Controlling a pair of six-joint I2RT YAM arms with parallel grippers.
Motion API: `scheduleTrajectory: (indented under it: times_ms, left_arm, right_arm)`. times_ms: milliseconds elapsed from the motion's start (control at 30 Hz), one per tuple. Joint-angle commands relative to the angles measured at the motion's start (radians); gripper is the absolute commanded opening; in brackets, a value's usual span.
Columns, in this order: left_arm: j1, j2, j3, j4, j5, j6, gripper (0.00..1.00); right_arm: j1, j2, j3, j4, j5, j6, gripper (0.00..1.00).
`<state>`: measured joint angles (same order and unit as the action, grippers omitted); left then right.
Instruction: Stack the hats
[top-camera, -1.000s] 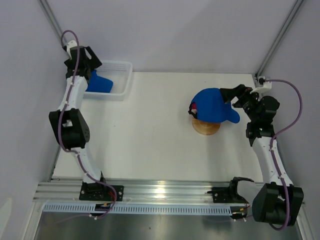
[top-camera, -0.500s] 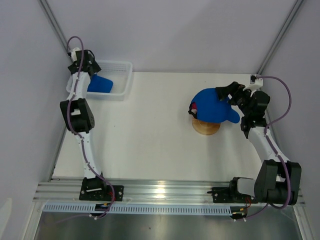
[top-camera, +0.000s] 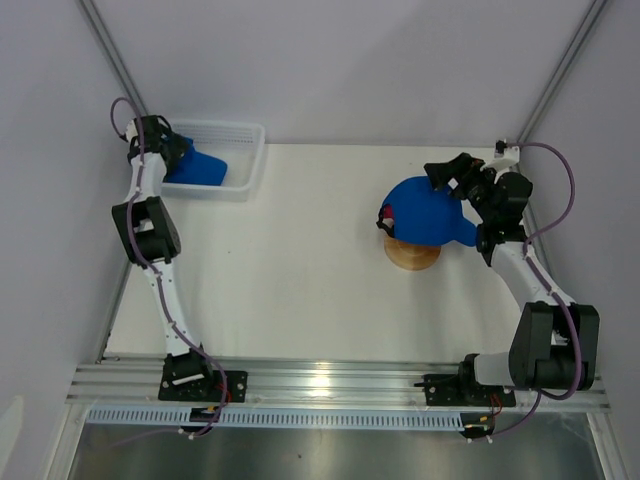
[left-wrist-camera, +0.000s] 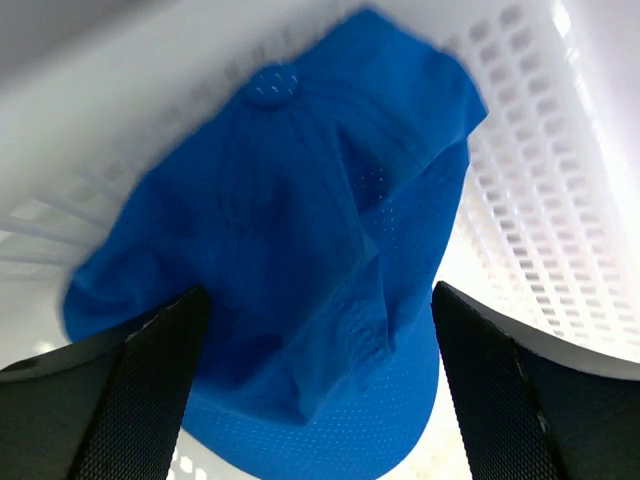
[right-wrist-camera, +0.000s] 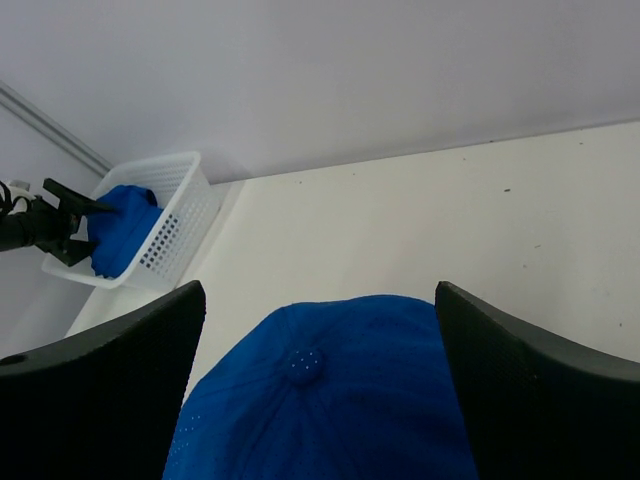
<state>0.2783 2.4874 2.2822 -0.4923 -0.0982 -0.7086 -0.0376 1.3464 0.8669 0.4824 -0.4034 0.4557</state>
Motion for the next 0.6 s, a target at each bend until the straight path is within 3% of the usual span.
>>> scheduleTrajectory:
  times_ms: [0,67,167,200,267,300,333,367,567]
  left_arm:
    - [0.005,0.047,0.057,-0.022,0.141,-0.129,0.92]
    - [0.009,0.062,0.063,-0.014,0.178,-0.175,0.90]
    - [0.012,0.080,0.060,0.014,0.195,-0.215,0.78]
    - [0.013,0.080,0.056,0.033,0.196,-0.216,0.62]
    - [0.013,0.062,0.030,0.055,0.186,-0.210,0.41]
    - [0.015,0.051,0.016,0.084,0.181,-0.209,0.17]
    - [0.016,0.027,-0.013,0.096,0.181,-0.207,0.05]
    - [0.016,0.015,-0.021,0.104,0.181,-0.203,0.01]
    - [0.019,-0.154,-0.093,0.175,0.282,-0.141,0.01]
  right_arm:
    - [0.018,0.019,0.070,0.061,0.026,0.006,0.99]
    - [0.022,0.031,0.080,0.058,0.026,0.001,1.00]
    - [0.030,0.039,0.092,0.045,0.028,-0.003,0.99]
    - [0.030,0.037,0.093,0.041,0.029,-0.006,0.99]
    - [0.034,0.027,0.096,0.021,0.035,-0.020,0.99]
    - [0.035,0.022,0.095,0.015,0.046,-0.028,0.99]
    - [0.035,0.019,0.092,0.006,0.052,-0.032,0.99]
    - [0.035,0.007,0.090,0.004,0.057,-0.032,0.99]
    - [0.035,-0.016,0.087,0.012,0.032,0.003,1.00]
